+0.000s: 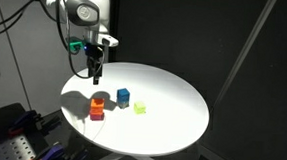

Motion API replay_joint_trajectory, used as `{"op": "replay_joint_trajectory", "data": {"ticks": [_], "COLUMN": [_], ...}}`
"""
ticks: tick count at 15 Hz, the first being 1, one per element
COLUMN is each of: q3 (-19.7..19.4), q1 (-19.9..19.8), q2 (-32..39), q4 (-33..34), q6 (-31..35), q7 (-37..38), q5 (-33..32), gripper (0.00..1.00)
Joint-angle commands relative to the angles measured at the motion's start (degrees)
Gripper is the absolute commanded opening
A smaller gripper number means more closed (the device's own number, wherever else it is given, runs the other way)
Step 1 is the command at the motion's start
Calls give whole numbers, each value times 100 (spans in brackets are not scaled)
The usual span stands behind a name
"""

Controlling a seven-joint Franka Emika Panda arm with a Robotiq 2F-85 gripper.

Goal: Pick up the orange block and put it on mulberry pink block

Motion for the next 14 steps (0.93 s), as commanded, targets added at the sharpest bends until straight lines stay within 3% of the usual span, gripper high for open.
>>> {"op": "replay_joint_trajectory", "data": {"ticks": [1,14], "q3": [158,293], "q1": [-43,-49], "q2": [-701,-2549], "q4": [-193,-424], "q6": [-497,-1876], "q7": [-811,-1291], "q5": [129,543], "gripper": [100,100]}}
